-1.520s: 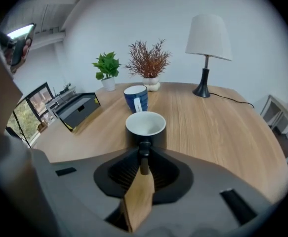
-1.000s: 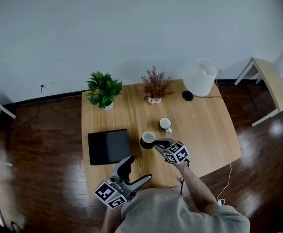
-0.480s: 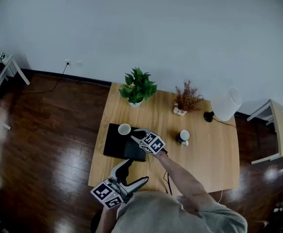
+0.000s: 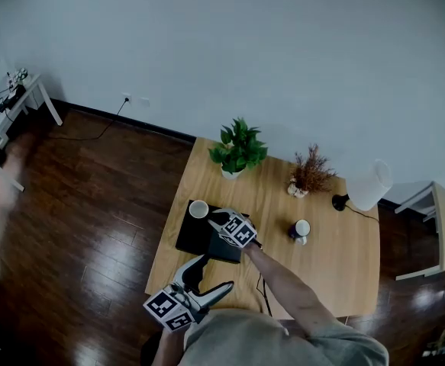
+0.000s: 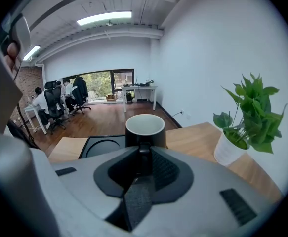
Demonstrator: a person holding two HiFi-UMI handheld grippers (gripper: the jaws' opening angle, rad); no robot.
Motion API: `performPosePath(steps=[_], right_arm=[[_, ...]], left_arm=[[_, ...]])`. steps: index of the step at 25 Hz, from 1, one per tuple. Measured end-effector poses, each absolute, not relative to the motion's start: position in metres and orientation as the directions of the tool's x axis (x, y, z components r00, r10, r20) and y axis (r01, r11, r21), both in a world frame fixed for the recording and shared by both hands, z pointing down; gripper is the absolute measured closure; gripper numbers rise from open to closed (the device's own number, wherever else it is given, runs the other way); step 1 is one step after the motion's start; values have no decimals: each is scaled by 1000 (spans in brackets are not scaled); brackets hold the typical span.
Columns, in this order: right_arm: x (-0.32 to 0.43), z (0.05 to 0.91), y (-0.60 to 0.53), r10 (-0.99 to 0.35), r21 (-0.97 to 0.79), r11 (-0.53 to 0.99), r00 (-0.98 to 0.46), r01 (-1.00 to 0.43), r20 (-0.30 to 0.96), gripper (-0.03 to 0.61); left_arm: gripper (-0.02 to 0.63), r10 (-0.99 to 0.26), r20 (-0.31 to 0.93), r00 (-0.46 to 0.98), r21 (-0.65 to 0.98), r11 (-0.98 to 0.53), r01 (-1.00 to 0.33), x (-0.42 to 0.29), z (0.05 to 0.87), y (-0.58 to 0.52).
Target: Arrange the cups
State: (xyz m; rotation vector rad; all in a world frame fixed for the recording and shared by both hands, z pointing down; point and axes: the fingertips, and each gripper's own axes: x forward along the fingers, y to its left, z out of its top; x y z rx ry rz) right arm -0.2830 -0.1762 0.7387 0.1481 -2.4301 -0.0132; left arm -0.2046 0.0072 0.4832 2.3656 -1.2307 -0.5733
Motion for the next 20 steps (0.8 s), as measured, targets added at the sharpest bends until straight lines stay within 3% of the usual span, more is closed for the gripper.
performPosePath(steps=[7,11,16,20], right_arm=[[-283,747,-174,-78,5,995,-735,-101,673,497],[-266,747,-178,-145,2,980,-711,-199,688,436],[-195,722,-153,-209,-52,953,-775,-297,596,440],[-106,679,-148,-346,-85,896,-806,-435,480,442]], left_arm=[[221,-821,-166,546,529,-541,-653,-197,484,9],[221,-809,-171,562,518,-559,-647,-190,479,7],[221,-782,-169,600,503,-592,-630,-179,473,-1],[221,-735,-148,662,496,-634,-594,-160,478,-11]])
